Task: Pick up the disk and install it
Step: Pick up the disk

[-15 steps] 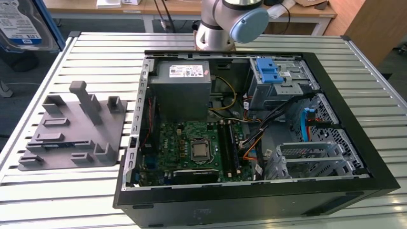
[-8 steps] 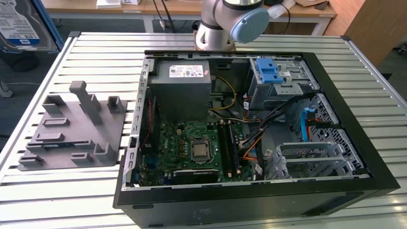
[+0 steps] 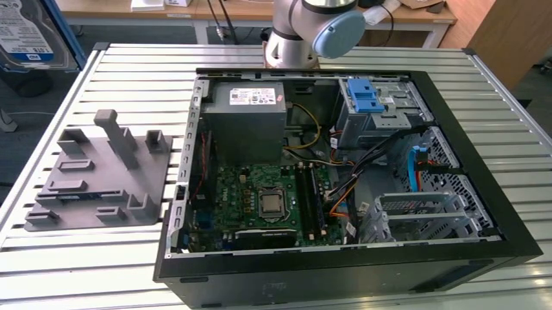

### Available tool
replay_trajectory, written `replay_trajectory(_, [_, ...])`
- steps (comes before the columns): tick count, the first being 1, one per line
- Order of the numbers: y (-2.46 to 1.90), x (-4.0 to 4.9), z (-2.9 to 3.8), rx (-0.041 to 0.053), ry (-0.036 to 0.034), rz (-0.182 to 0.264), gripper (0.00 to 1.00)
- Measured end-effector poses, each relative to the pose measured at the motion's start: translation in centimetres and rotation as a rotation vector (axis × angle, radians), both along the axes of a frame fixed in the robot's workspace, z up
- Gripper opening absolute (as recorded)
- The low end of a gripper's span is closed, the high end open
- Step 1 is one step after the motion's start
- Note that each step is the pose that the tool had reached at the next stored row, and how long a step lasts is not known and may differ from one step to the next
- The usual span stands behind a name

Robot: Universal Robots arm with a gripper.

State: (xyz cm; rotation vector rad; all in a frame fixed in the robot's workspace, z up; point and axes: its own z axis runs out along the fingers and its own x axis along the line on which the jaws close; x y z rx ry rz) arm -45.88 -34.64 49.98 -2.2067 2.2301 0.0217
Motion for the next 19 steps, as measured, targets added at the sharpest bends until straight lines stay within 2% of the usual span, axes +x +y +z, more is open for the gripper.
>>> replay_trajectory(8, [-0.02,0.62,0.0,0.0,0.0001,0.0,0.36])
replay_trajectory(14, [-0.43,0.67,0.01,-0.0001,0.0002,0.0,0.36])
replay_trajectory(19, [-0.52,0.7,0.0,0.0,0.0001,0.0,0.36])
